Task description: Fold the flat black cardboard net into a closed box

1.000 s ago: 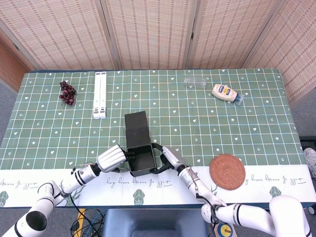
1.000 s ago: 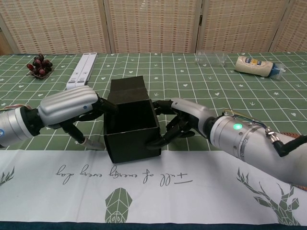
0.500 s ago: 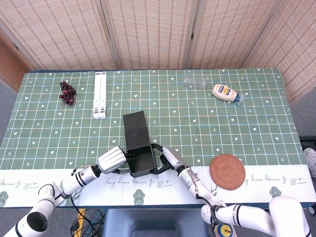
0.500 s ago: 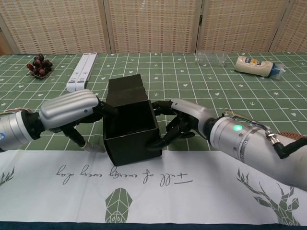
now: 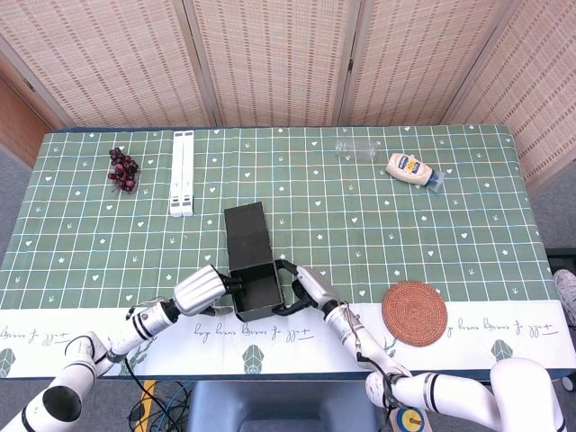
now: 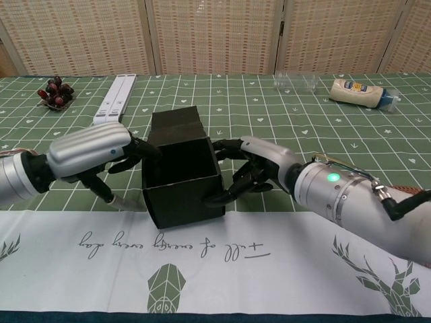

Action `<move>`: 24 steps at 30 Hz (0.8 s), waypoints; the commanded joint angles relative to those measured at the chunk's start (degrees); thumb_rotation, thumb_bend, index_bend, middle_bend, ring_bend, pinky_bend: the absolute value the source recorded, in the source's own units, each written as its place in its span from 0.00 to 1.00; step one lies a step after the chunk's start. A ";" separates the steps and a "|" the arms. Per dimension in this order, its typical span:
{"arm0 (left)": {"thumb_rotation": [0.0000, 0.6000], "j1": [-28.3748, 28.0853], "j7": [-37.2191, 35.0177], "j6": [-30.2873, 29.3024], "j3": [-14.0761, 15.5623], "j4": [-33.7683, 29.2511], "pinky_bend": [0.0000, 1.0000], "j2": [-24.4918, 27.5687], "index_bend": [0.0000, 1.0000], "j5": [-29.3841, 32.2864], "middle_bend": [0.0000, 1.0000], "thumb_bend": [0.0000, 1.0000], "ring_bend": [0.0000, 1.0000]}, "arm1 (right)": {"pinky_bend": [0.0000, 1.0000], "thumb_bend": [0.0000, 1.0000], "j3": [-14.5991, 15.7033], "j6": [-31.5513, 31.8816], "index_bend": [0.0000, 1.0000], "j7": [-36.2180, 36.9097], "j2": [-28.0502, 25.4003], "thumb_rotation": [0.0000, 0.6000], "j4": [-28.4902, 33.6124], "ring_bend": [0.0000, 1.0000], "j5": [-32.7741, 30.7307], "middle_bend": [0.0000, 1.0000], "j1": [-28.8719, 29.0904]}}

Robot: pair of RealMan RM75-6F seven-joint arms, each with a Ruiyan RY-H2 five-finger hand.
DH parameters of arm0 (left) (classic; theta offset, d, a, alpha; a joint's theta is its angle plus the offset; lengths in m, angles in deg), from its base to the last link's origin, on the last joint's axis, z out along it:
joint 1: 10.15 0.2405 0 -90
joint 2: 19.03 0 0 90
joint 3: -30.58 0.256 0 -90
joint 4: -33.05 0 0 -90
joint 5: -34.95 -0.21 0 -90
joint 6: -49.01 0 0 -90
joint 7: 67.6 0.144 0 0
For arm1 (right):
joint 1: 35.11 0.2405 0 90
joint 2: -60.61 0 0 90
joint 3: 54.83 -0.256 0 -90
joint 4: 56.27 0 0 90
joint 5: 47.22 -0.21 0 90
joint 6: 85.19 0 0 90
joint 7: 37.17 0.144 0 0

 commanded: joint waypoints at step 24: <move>1.00 2.62 -1.85 -1.56 -7.32 -11.41 0.95 6.36 0.28 7.26 0.25 0.14 0.60 | 1.00 0.39 -3.03 0.60 0.28 3.45 0.96 1.00 -3.49 0.87 -0.49 0.40 0.04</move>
